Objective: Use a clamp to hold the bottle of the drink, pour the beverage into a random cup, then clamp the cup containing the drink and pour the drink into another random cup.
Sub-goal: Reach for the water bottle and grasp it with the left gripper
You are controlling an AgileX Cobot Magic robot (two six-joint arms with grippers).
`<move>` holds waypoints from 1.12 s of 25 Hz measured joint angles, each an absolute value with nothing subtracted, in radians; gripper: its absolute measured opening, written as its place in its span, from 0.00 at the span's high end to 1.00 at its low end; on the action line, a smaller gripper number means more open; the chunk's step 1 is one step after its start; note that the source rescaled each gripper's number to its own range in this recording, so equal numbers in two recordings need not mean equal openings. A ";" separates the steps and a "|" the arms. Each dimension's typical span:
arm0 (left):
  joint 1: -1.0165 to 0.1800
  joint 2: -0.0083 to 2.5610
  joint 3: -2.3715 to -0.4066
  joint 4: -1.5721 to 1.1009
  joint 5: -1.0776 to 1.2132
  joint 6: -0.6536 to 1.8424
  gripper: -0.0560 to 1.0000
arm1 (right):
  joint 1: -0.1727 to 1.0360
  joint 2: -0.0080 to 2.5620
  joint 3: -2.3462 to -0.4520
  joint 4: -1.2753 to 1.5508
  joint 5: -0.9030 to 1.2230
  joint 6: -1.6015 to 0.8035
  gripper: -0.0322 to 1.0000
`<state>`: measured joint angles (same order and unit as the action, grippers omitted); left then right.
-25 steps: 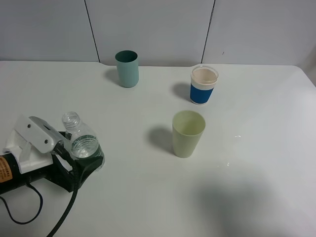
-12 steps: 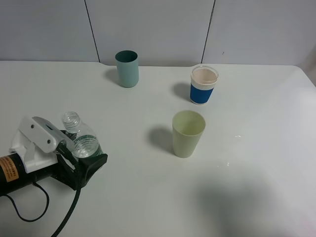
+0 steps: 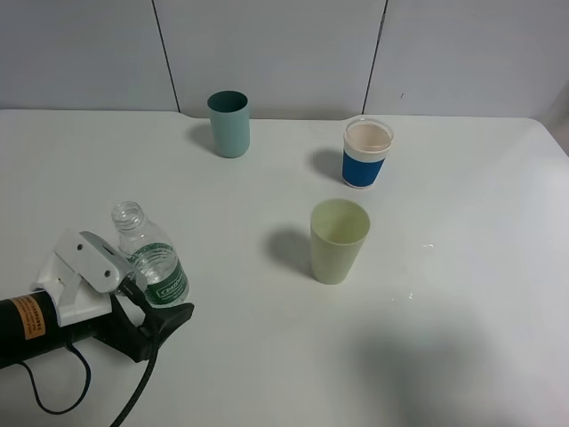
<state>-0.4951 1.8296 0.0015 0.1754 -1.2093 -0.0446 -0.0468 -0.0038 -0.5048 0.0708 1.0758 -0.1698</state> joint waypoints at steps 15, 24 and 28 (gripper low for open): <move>-0.495 1.829 -0.011 0.190 -1.210 -0.037 0.08 | -0.047 -0.004 -0.505 0.071 1.076 -0.170 0.00; -0.495 1.788 -0.014 0.174 -1.211 -0.036 0.09 | -0.047 -0.004 -0.505 0.071 1.076 -0.170 0.00; -0.495 1.784 -0.014 0.173 -1.215 -0.036 0.09 | -0.047 -0.004 -0.505 0.071 1.076 -0.170 0.00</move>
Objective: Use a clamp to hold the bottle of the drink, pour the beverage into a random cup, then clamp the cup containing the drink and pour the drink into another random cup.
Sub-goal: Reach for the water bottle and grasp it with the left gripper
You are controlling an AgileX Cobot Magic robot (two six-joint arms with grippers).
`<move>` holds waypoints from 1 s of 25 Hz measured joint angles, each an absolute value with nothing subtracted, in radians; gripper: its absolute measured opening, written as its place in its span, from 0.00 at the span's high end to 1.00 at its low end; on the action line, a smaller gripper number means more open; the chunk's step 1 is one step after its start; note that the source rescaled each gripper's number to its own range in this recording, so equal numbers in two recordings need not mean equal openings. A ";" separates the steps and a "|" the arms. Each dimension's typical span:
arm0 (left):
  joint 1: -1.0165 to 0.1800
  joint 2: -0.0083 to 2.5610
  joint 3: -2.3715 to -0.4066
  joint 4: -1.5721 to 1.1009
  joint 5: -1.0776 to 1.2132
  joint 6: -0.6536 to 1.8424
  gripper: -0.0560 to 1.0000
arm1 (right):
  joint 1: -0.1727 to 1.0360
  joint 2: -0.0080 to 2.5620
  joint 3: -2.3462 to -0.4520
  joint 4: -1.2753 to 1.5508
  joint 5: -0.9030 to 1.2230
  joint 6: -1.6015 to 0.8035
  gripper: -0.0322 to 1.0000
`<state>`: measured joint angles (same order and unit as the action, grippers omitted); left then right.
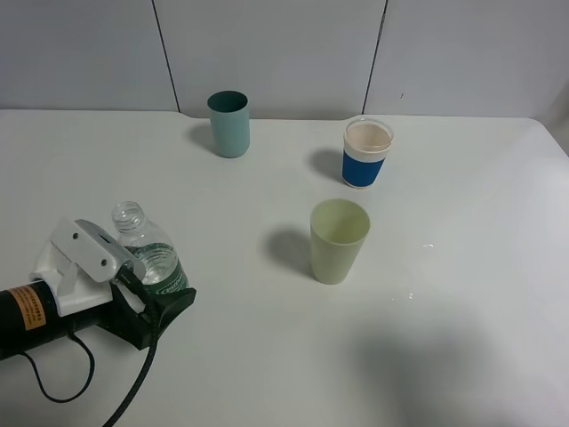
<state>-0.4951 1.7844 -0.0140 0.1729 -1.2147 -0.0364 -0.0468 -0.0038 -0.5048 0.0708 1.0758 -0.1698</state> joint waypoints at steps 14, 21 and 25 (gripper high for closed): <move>-0.495 1.773 -0.037 0.149 -1.216 -0.034 0.32 | -0.047 -0.004 -0.505 0.071 1.076 -0.170 0.00; -0.495 1.765 -0.037 0.143 -1.216 -0.029 0.91 | -0.047 -0.004 -0.505 0.071 1.076 -0.170 0.00; -0.495 1.765 -0.037 0.143 -1.216 -0.018 0.93 | -0.047 -0.004 -0.505 0.071 1.076 -0.170 0.00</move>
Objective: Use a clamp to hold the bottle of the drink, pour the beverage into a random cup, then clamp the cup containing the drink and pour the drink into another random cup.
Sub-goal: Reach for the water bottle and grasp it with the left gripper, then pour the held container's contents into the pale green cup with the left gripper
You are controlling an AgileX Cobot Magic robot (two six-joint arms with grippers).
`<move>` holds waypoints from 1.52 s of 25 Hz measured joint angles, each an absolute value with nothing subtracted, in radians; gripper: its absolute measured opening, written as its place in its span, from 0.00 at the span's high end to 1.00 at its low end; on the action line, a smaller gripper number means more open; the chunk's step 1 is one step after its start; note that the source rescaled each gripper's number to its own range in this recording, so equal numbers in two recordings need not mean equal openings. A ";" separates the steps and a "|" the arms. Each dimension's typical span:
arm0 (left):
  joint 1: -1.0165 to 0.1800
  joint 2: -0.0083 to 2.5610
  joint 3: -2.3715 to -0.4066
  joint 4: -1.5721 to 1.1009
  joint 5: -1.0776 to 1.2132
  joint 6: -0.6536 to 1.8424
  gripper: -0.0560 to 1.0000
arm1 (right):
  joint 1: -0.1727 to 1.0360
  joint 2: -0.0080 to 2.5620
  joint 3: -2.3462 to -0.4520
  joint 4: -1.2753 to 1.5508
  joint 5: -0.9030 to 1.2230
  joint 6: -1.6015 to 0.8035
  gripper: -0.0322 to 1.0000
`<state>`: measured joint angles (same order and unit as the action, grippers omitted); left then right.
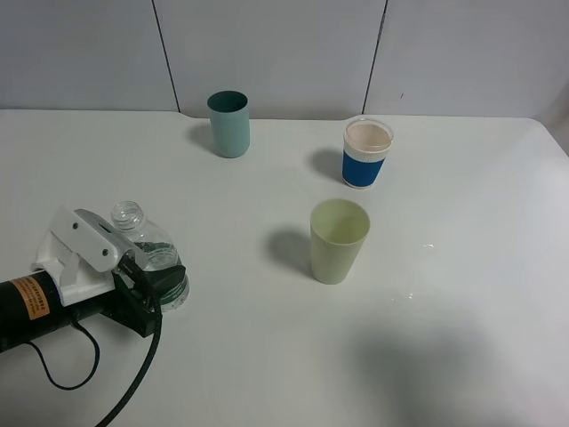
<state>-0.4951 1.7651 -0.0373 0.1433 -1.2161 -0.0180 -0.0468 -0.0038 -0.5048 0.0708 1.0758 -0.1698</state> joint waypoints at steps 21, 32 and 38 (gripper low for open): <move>-0.495 1.599 -0.037 0.046 -1.198 -0.049 0.93 | -0.047 -0.004 -0.505 0.071 1.076 -0.170 0.00; -0.495 1.426 -0.160 -0.030 -0.872 -0.060 0.93 | -0.047 -0.004 -0.505 0.071 1.076 -0.170 0.00; -0.495 1.374 -0.237 -0.074 -0.701 -0.058 0.93 | -0.047 -0.004 -0.505 0.071 1.076 -0.170 0.00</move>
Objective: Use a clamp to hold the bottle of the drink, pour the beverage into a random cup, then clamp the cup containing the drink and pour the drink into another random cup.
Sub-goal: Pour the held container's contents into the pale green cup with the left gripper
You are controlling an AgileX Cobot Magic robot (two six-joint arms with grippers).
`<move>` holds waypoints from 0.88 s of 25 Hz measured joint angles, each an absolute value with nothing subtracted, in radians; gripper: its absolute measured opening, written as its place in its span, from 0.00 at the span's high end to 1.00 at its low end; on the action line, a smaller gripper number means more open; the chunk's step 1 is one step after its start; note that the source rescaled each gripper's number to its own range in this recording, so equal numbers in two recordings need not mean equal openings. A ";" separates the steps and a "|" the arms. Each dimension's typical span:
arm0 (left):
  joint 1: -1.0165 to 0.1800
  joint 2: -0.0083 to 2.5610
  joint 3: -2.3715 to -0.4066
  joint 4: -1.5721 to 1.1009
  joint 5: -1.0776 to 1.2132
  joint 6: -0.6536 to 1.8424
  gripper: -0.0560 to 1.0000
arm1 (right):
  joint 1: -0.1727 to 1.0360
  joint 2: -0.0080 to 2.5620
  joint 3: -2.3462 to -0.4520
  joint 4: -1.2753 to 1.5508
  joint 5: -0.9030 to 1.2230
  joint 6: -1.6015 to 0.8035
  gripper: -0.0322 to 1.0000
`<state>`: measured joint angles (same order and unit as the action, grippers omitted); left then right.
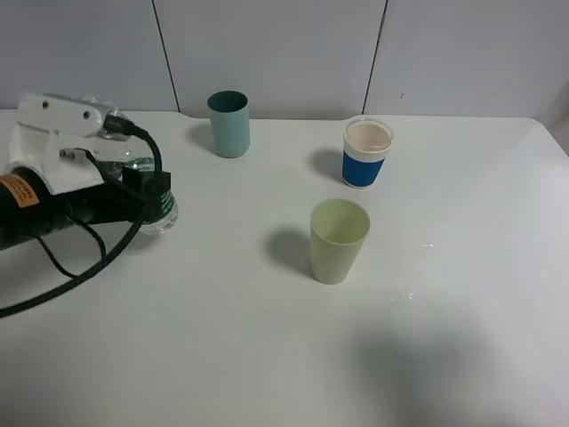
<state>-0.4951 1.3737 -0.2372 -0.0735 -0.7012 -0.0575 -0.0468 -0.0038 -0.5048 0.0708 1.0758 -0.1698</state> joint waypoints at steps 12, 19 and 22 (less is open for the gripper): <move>-0.495 1.328 -0.450 -0.504 -0.392 0.380 0.93 | -0.047 -0.004 -0.505 0.071 1.076 -0.170 0.00; -0.506 1.328 -0.474 -0.785 -0.383 0.711 0.93 | -0.047 -0.004 -0.505 0.071 1.076 -0.170 0.00; -0.538 1.328 -0.490 -0.925 -0.391 0.868 0.93 | -0.047 -0.004 -0.505 0.071 1.076 -0.170 0.00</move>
<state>-0.5377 1.3276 -0.4897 -0.9252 -0.3914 0.8677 -0.0468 -0.0038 -0.5048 0.0708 1.0758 -0.1698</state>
